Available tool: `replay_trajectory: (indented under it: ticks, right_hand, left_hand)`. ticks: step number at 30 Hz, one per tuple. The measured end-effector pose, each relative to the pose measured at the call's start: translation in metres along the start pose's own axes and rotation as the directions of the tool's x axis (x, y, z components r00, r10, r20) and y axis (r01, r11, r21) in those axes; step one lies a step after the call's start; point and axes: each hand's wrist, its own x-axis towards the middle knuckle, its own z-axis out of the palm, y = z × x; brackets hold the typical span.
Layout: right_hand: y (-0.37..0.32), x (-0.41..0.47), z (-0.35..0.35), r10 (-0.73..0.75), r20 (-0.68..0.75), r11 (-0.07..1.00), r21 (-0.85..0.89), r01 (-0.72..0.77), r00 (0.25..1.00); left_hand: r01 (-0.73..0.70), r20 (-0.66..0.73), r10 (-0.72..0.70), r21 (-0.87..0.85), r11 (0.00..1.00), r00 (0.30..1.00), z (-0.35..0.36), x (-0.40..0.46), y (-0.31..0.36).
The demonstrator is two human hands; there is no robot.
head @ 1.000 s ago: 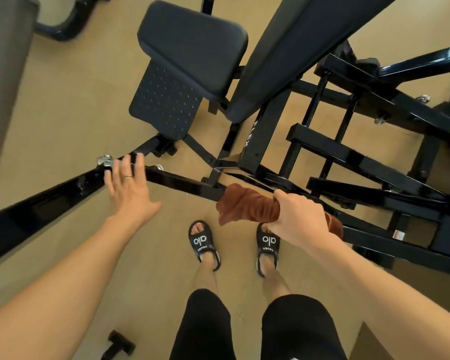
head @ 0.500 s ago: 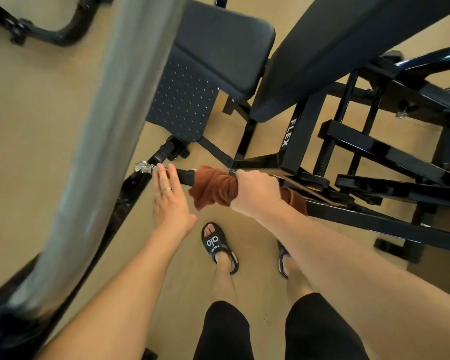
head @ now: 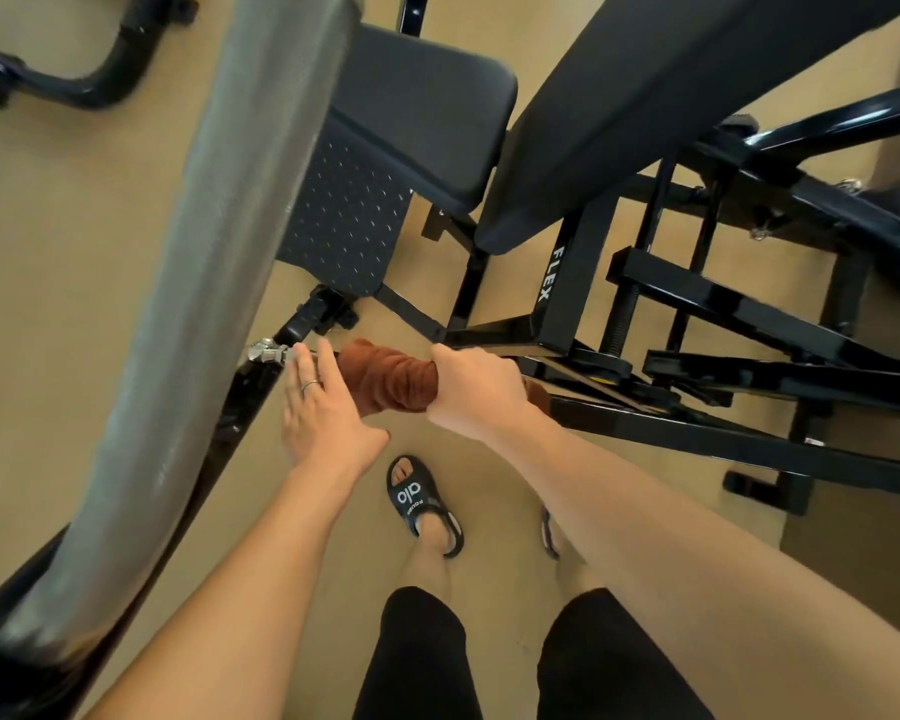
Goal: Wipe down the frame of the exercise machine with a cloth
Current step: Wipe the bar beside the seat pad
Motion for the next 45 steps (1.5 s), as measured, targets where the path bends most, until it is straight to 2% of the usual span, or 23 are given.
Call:
replay_trajectory:
  ticks: [4, 6, 8, 10, 14, 16, 19, 22, 24, 26, 28, 30, 31, 33, 35, 38, 40, 42, 45]
  right_hand:
    - [0.07, -0.042, -0.023, 0.124, 0.089, 0.991, -0.053, -0.12, 0.988]
    - [0.099, -0.061, -0.034, 0.199, 0.116, 0.978, -0.085, -0.19, 0.973]
    - [0.124, -0.074, -0.044, 0.274, 0.146, 0.96, -0.102, -0.261, 0.951]
    - [0.14, -0.082, -0.047, 0.287, 0.177, 0.957, -0.095, -0.274, 0.941]
    - [0.125, -0.063, -0.033, 0.179, 0.118, 0.984, -0.01, -0.179, 0.977]
    - [0.098, -0.046, -0.024, 0.057, 0.113, 0.997, 0.049, -0.063, 0.992]
    - [0.077, -0.028, -0.016, -0.037, 0.09, 0.996, 0.083, 0.029, 0.995]
    - [0.097, -0.042, -0.024, -0.072, 0.116, 0.99, 0.128, 0.057, 0.991]
    - [0.129, -0.061, -0.038, -0.072, 0.154, 0.938, 0.345, 0.015, 0.985]
    - [0.159, -0.081, -0.056, 0.015, 0.152, 0.782, 0.614, -0.106, 0.988]
    - [0.18, -0.087, -0.069, 0.228, 0.036, 0.663, 0.726, -0.182, 0.973]
    - [0.186, -0.081, -0.075, 0.431, -0.118, 0.647, 0.732, -0.215, 0.895]
    - [0.183, -0.074, -0.077, 0.466, -0.161, 0.646, 0.734, -0.211, 0.87]
    - [0.172, -0.058, -0.075, 0.46, -0.184, 0.645, 0.741, -0.185, 0.869]
    - [0.159, -0.042, -0.066, 0.399, -0.167, 0.68, 0.714, -0.169, 0.902]
    - [0.145, -0.018, -0.048, 0.22, -0.099, 0.774, 0.623, -0.112, 0.971]
    - [0.143, -0.003, -0.033, 0.165, -0.051, 0.893, 0.432, -0.127, 0.985]
    - [0.147, 0.009, -0.021, 0.146, -0.123, 0.977, 0.175, -0.124, 0.982]
    - [0.158, 0.021, -0.011, 0.028, -0.228, 0.998, -0.05, -0.04, 0.973]
  left_hand:
    - [-0.067, -0.013, 0.068, 0.064, 0.996, 0.998, -0.005, -0.004, 0.036]
    - [-0.173, -0.019, 0.177, 0.139, 0.975, 0.984, -0.004, -0.011, 0.063]
    - [-0.301, -0.026, 0.307, 0.135, 0.944, 0.951, 0.001, -0.016, 0.091]
    - [-0.381, -0.007, 0.385, 0.118, 0.917, 0.923, 0.007, -0.018, 0.112]
    - [-0.401, 0.011, 0.402, 0.077, 0.913, 0.916, 0.016, -0.008, 0.124]
    - [-0.402, -0.061, 0.402, 0.014, 0.916, 0.914, 0.019, 0.0, 0.121]
    - [-0.301, -0.181, 0.289, -0.047, 0.952, 0.94, 0.016, 0.014, 0.112]
    - [-0.281, -0.093, 0.274, -0.07, 0.957, 0.957, 0.016, 0.019, 0.112]
    - [-0.32, -0.062, 0.315, -0.127, 0.939, 0.947, 0.018, 0.016, 0.121]
    - [-0.326, -0.057, 0.321, -0.195, 0.925, 0.945, 0.021, 0.013, 0.134]
    - [-0.322, -0.064, 0.316, -0.253, 0.912, 0.947, 0.027, 0.011, 0.148]
    - [-0.355, -0.071, 0.348, -0.26, 0.898, 0.935, 0.033, 0.008, 0.16]
    - [-0.385, -0.082, 0.377, -0.237, 0.892, 0.923, 0.037, 0.008, 0.165]
    - [-0.437, -0.103, 0.425, -0.16, 0.885, 0.899, 0.044, 0.009, 0.171]
    - [-0.448, -0.126, 0.436, -0.088, 0.89, 0.891, 0.049, 0.013, 0.172]
    - [-0.461, -0.166, 0.447, -0.057, 0.886, 0.879, 0.055, 0.015, 0.171]
    - [-0.481, -0.167, 0.469, -0.037, 0.876, 0.867, 0.059, 0.016, 0.17]
    - [-0.467, -0.165, 0.455, -0.036, 0.884, 0.875, 0.06, 0.017, 0.17]
    - [-0.441, -0.175, 0.427, -0.052, 0.896, 0.887, 0.059, 0.015, 0.17]
